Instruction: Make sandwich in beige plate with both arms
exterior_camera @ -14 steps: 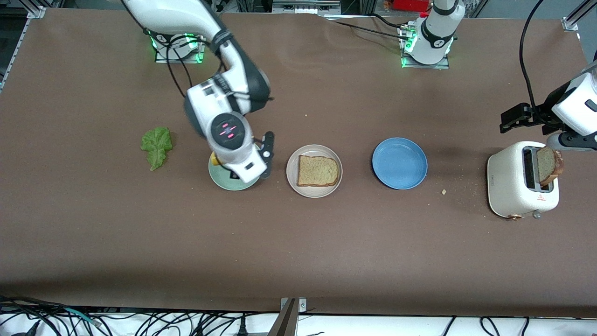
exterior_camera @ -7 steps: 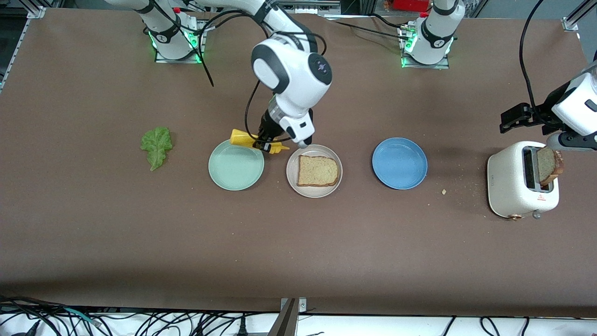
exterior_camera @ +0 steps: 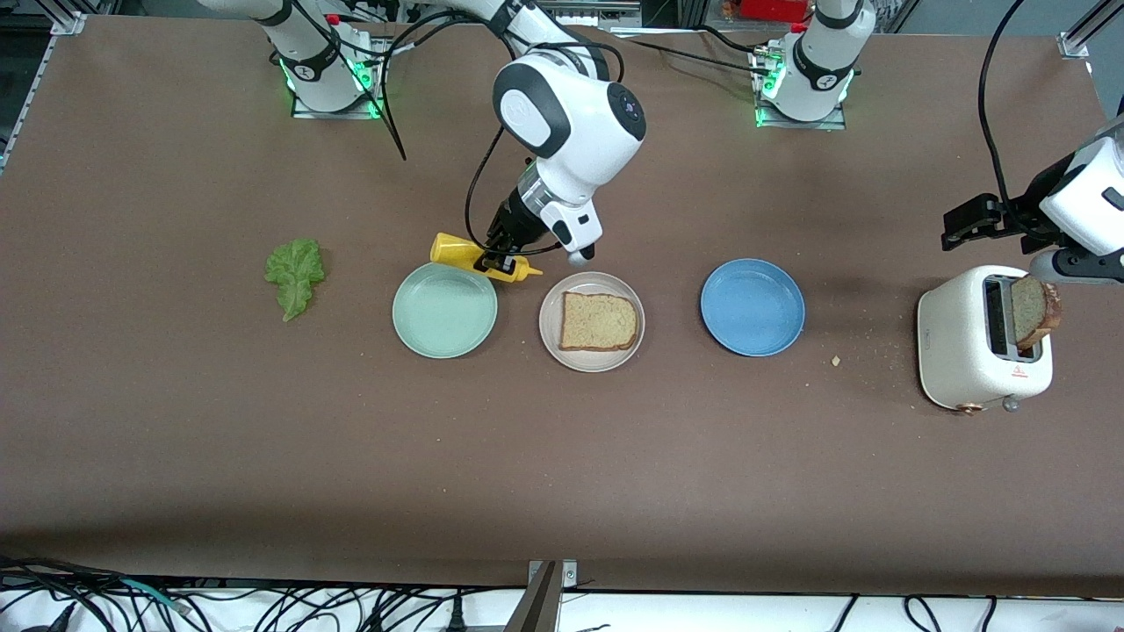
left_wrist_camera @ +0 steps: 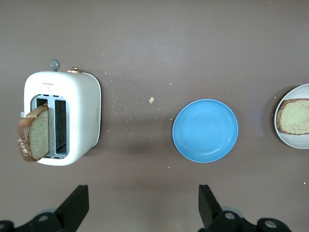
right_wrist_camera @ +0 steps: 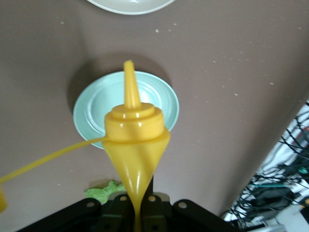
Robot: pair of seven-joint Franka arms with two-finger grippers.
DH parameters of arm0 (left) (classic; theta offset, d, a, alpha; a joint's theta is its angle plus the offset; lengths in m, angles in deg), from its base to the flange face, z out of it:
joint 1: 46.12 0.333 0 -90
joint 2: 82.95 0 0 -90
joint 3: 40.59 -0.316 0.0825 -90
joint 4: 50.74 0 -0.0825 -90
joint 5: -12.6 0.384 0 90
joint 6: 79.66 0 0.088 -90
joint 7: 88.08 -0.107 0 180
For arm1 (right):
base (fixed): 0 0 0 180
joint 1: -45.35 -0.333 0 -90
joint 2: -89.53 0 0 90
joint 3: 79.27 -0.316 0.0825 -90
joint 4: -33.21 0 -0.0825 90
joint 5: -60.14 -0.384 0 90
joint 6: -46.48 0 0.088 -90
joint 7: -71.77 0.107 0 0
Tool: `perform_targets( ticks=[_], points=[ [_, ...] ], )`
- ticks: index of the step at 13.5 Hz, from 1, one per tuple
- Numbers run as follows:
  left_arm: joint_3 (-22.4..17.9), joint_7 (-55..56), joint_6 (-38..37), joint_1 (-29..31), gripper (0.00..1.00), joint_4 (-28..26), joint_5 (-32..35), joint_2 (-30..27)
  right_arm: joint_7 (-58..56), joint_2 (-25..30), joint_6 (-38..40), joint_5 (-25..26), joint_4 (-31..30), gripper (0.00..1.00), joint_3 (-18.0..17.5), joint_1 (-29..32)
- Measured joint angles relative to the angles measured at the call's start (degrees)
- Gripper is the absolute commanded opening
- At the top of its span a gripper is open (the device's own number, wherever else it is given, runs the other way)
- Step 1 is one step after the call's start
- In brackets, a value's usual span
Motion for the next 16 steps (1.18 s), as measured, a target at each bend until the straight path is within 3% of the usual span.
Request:
perform_targets(
  ticks=[4,7,11,16],
  points=[
    [0.02,0.0,0.0,-0.03,1.0,0.0,0.0,0.02,-4.45,2.53,-0.12,-9.69,0.19,0.0,2.23,1.95],
    [0.04,0.0,0.0,-0.05,1.0,0.0,0.0,0.03,-9.8,5.78,-0.98,-21.97,0.32,0.0,2.96,8.47],
    [0.07,0.0,0.0,-0.05,1.0,-0.02,0.0,0.06,-21.73,7.25,-1.9,-42.67,-0.19,0.0,3.29,21.04],
    [0.08,0.0,0.0,-0.07,1.0,-0.07,0.0,0.16,-43.1,6.19,-2.18,-59.5,-5.48,0.0,3.21,31.49]
  ],
)
